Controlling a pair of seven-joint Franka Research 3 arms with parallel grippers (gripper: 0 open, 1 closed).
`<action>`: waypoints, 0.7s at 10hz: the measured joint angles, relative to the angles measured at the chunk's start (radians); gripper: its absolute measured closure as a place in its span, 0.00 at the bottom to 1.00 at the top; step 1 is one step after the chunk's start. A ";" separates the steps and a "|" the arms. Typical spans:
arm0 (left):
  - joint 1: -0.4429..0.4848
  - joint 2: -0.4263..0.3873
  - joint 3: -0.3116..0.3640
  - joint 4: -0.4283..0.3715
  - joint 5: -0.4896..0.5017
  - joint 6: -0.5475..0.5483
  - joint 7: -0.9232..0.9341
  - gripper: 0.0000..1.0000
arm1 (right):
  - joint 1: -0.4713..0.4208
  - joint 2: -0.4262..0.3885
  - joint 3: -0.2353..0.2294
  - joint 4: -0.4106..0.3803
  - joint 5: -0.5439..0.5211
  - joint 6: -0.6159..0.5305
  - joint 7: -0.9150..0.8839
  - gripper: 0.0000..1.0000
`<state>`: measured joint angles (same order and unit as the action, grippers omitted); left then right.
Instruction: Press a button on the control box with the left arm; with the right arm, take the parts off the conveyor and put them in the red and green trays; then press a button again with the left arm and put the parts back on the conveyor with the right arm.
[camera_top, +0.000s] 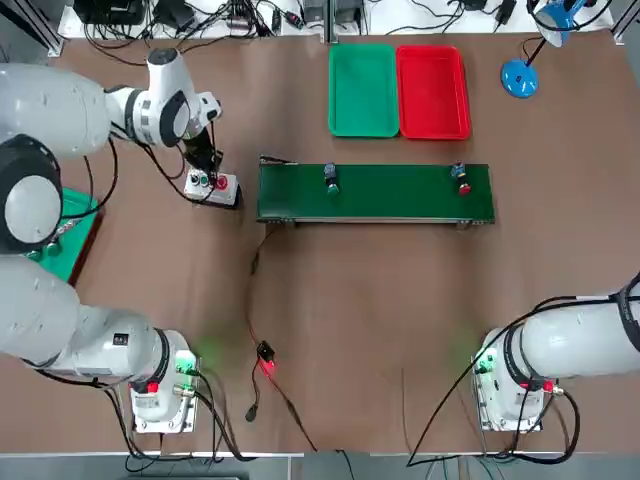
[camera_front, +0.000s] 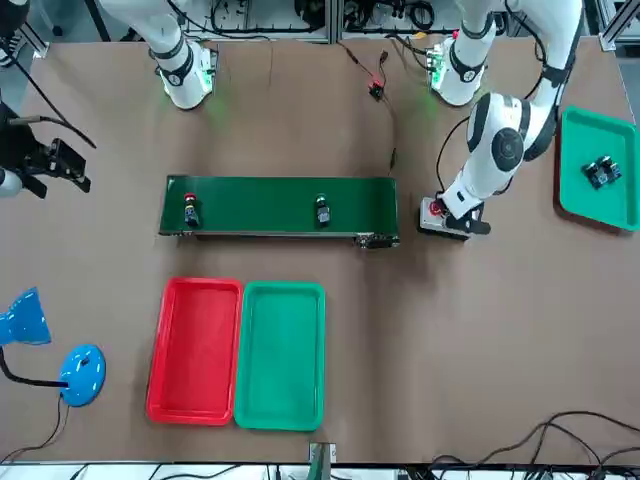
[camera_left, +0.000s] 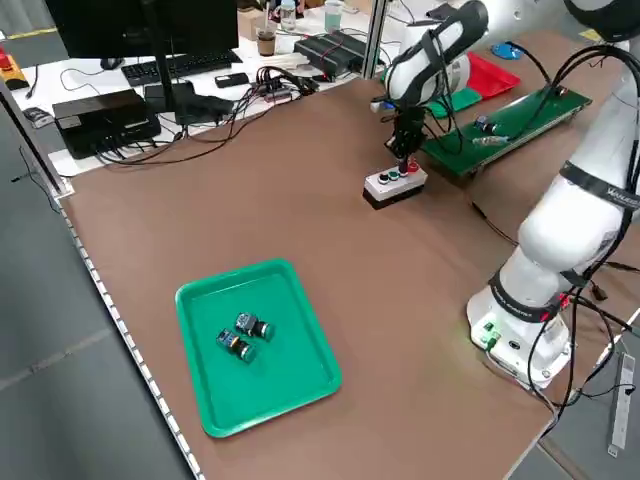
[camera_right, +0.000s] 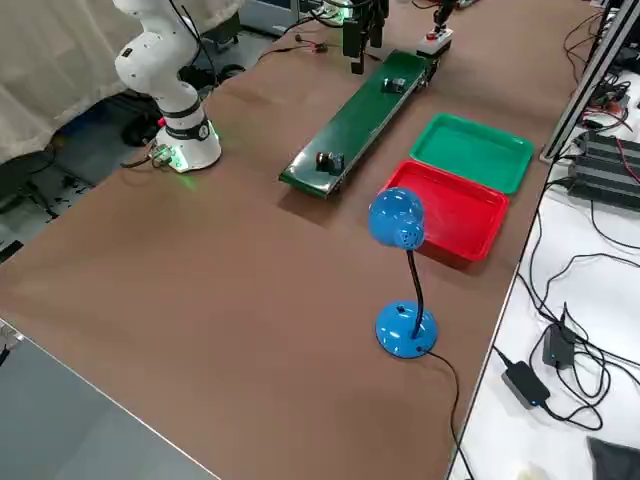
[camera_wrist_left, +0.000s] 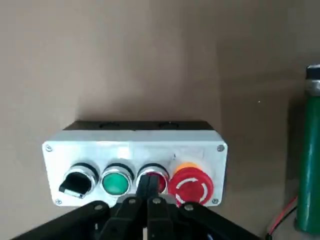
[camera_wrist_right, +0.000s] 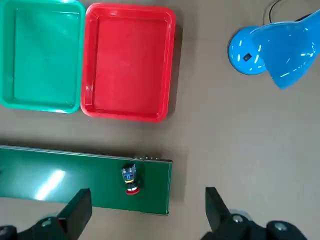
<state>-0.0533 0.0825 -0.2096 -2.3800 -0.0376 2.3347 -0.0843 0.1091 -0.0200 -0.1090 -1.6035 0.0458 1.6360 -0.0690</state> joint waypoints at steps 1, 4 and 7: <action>0.002 -0.016 0.000 0.052 0.000 -0.078 0.000 0.94 | 0.000 0.000 0.000 0.001 0.000 0.000 0.000 0.00; 0.028 -0.043 0.004 0.284 0.000 -0.255 -0.002 0.59 | 0.000 0.000 0.000 0.002 0.000 0.000 0.000 0.00; 0.044 -0.043 0.065 0.488 0.000 -0.291 -0.003 0.15 | 0.000 0.000 0.001 0.002 0.000 0.000 0.000 0.00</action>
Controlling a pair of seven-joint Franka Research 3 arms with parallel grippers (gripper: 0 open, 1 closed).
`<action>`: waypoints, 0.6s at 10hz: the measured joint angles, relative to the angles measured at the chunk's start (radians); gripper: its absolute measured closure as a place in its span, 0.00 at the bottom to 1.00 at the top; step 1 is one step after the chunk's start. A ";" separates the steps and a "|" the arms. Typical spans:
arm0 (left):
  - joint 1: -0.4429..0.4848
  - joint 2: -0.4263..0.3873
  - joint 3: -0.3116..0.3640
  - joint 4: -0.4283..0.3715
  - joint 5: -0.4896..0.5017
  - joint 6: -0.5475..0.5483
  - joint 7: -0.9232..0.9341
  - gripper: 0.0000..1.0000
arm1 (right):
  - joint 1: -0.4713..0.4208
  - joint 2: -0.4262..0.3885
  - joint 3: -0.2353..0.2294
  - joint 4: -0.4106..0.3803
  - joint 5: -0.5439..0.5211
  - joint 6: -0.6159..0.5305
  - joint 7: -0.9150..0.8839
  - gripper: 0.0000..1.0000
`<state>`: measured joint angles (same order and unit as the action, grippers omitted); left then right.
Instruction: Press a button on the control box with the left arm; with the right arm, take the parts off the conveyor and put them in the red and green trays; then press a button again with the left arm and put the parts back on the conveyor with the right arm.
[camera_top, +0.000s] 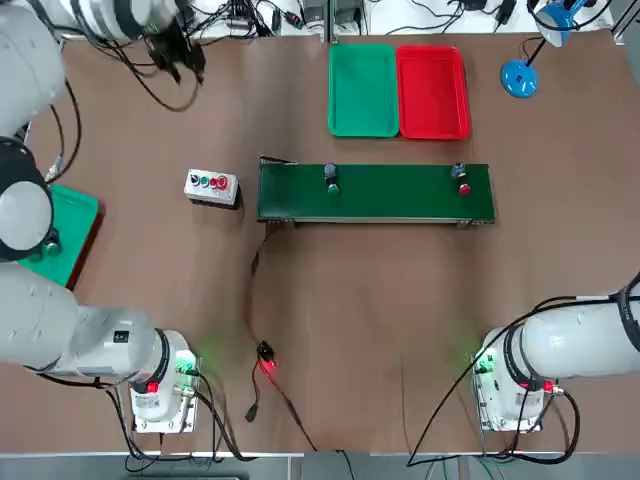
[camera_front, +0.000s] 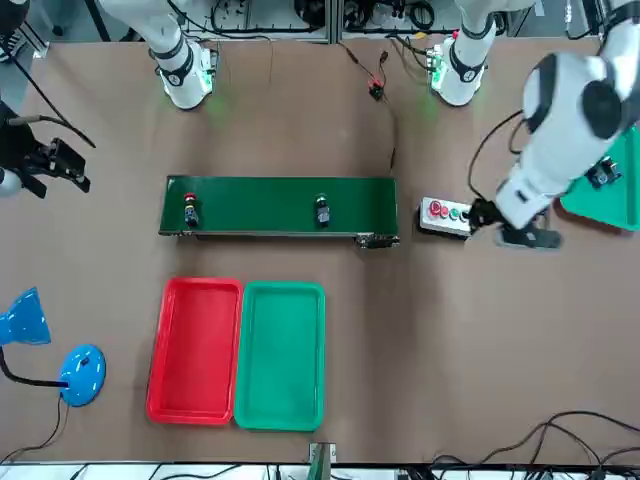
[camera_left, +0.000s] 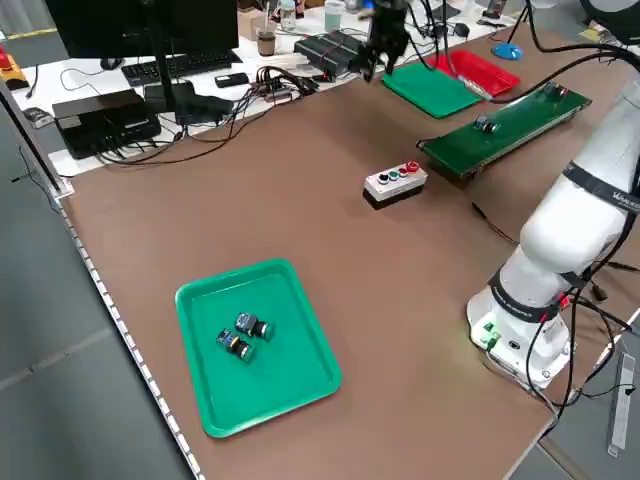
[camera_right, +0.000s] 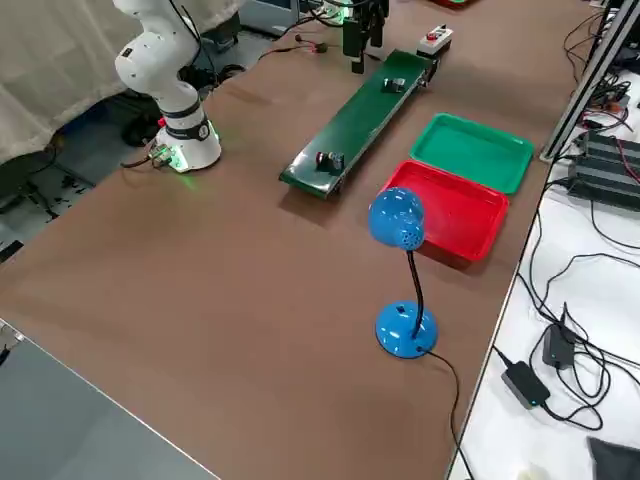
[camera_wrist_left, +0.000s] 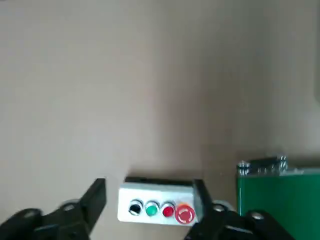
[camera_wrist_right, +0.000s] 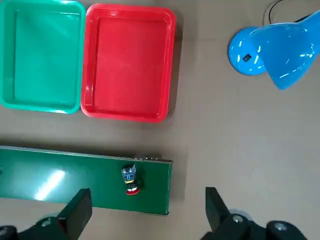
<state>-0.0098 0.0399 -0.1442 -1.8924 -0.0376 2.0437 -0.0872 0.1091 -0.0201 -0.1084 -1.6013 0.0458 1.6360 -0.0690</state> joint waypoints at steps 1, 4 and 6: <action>0.000 0.000 0.043 0.077 0.000 -0.057 0.004 0.01 | 0.000 0.000 0.000 0.000 0.000 0.000 0.000 0.00; -0.017 -0.028 0.135 0.216 0.000 -0.233 0.030 0.00 | 0.000 0.000 0.001 0.001 0.000 0.000 0.000 0.00; -0.041 -0.078 0.153 0.216 0.000 -0.293 0.043 0.00 | 0.000 0.000 0.001 0.002 0.000 0.000 0.000 0.00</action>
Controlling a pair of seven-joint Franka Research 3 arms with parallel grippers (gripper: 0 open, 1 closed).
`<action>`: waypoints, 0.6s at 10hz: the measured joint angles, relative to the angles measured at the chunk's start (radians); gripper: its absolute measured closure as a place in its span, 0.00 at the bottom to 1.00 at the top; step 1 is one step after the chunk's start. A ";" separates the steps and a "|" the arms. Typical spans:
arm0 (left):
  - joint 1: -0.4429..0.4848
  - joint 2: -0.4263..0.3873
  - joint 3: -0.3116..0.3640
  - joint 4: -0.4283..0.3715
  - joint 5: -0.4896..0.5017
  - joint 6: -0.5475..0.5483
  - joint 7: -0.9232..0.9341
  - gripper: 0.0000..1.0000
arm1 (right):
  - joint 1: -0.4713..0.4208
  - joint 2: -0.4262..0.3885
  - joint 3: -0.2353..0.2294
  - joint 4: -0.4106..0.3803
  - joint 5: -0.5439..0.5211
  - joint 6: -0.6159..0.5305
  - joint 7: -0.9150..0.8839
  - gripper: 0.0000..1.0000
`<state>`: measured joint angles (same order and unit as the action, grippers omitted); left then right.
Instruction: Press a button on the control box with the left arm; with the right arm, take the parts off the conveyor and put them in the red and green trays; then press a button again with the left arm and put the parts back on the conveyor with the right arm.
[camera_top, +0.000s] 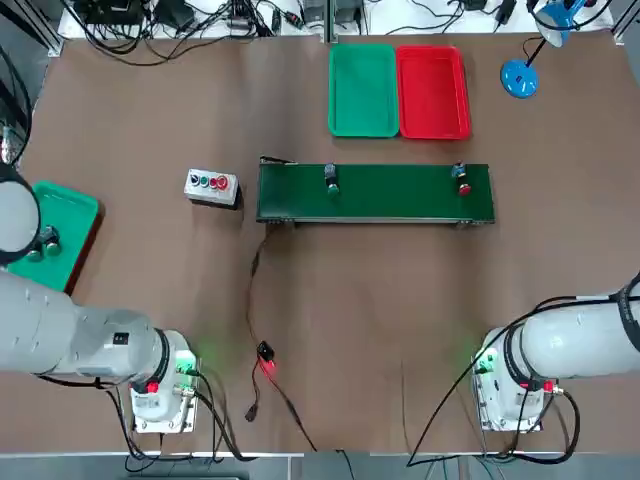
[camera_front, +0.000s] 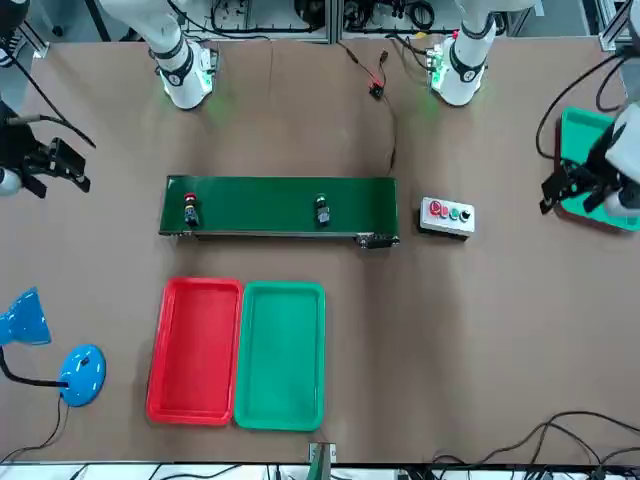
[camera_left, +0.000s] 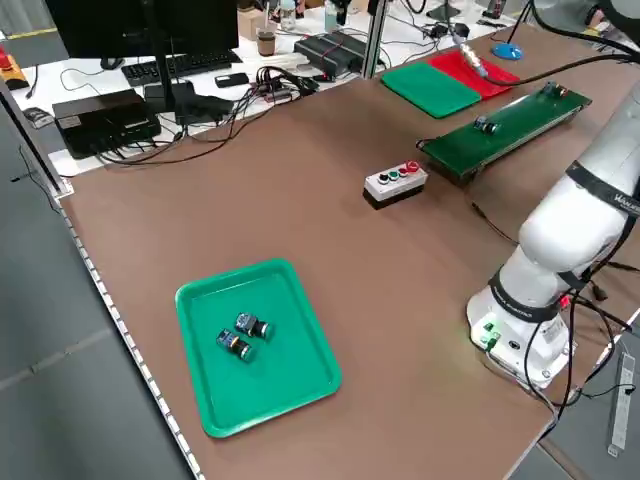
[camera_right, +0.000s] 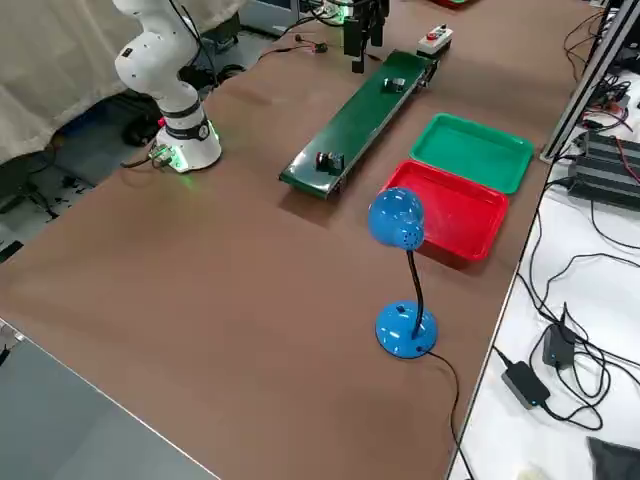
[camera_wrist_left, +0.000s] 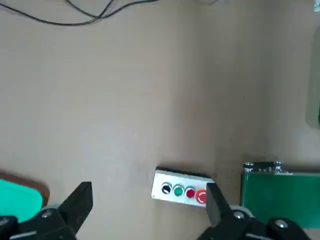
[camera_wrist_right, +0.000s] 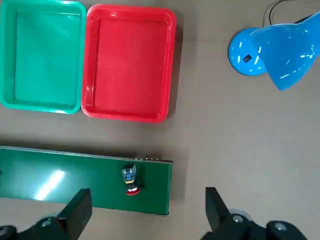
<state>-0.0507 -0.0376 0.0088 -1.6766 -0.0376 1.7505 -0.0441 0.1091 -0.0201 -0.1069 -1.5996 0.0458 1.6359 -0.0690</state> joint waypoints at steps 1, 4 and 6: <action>-0.011 -0.014 0.004 -0.001 0.000 -0.037 0.015 0.00 | 0.000 0.000 0.001 0.000 0.000 0.000 0.000 0.00; -0.018 -0.007 0.004 -0.003 0.000 -0.057 0.063 0.00 | 0.000 0.000 0.003 0.002 0.000 0.000 0.000 0.00; -0.024 0.013 0.004 -0.002 0.000 -0.056 0.071 0.00 | 0.000 0.000 0.004 0.004 0.000 0.000 0.000 0.00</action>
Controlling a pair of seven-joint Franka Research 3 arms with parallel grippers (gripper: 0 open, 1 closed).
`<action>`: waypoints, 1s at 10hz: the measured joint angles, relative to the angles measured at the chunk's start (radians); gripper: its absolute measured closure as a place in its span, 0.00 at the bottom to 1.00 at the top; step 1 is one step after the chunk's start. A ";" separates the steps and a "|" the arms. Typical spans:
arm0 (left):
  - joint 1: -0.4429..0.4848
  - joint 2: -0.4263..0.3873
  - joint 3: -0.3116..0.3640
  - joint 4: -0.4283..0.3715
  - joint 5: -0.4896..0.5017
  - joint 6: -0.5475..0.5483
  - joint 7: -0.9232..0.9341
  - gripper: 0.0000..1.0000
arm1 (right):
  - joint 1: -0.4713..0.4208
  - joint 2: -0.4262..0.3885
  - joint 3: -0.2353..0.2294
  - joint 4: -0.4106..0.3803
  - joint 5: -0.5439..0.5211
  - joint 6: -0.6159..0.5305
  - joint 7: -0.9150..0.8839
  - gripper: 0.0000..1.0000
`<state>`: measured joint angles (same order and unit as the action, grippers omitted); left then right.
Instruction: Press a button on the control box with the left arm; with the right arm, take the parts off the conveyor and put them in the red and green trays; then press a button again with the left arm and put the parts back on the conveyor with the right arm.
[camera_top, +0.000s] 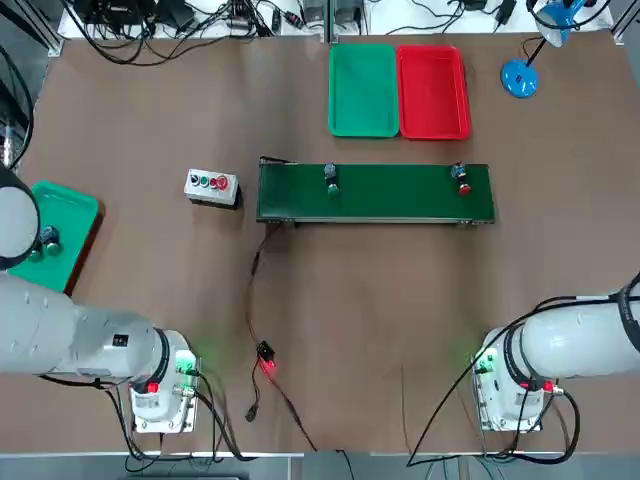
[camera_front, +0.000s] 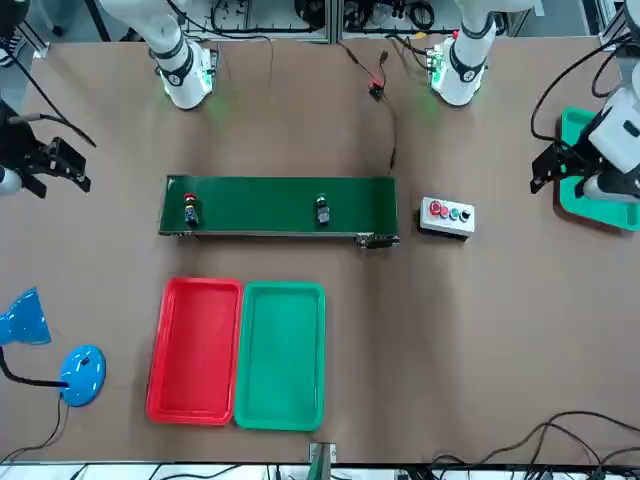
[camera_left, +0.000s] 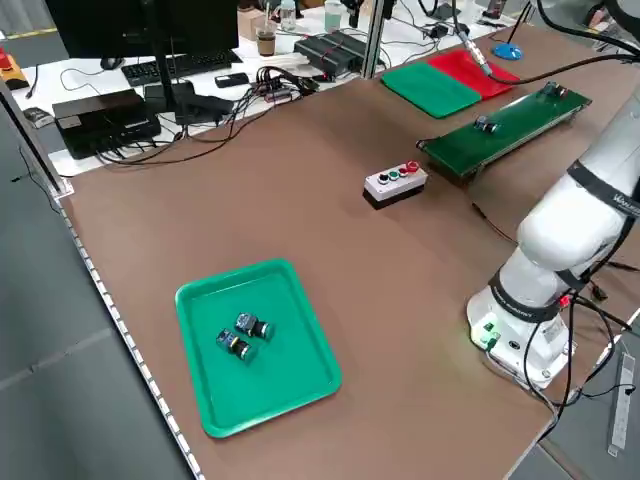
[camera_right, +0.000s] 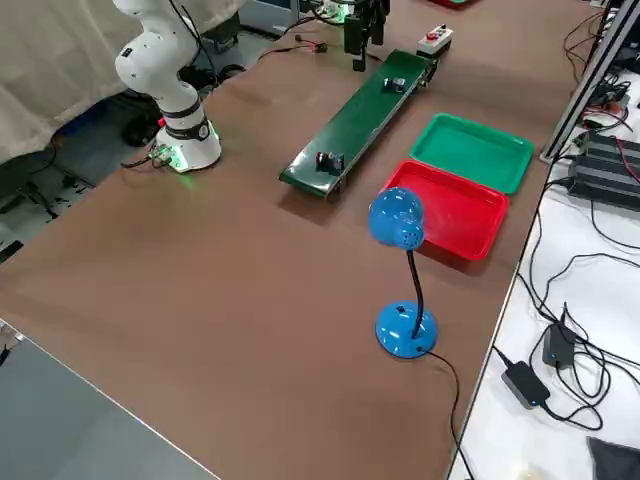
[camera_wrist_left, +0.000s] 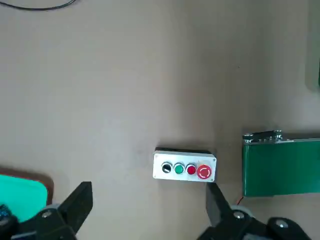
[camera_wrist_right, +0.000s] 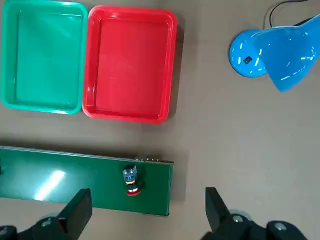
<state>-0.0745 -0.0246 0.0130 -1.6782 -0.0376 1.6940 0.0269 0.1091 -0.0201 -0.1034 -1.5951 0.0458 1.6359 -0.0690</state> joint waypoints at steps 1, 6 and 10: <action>0.000 0.002 0.001 0.001 0.000 0.000 0.000 0.00 | 0.000 0.000 0.000 0.000 0.000 0.000 0.000 0.00; 0.000 -0.009 0.000 0.027 0.000 -0.020 0.000 0.00 | 0.056 0.025 0.012 -0.031 0.000 -0.006 0.001 0.00; -0.003 -0.013 -0.045 0.041 0.000 -0.066 -0.007 0.00 | 0.127 0.172 0.016 -0.118 0.001 0.082 0.002 0.00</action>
<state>-0.0770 -0.0372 -0.0319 -1.6377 -0.0376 1.6283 0.0202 0.2364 0.1516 -0.0878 -1.7133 0.0464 1.7179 -0.0668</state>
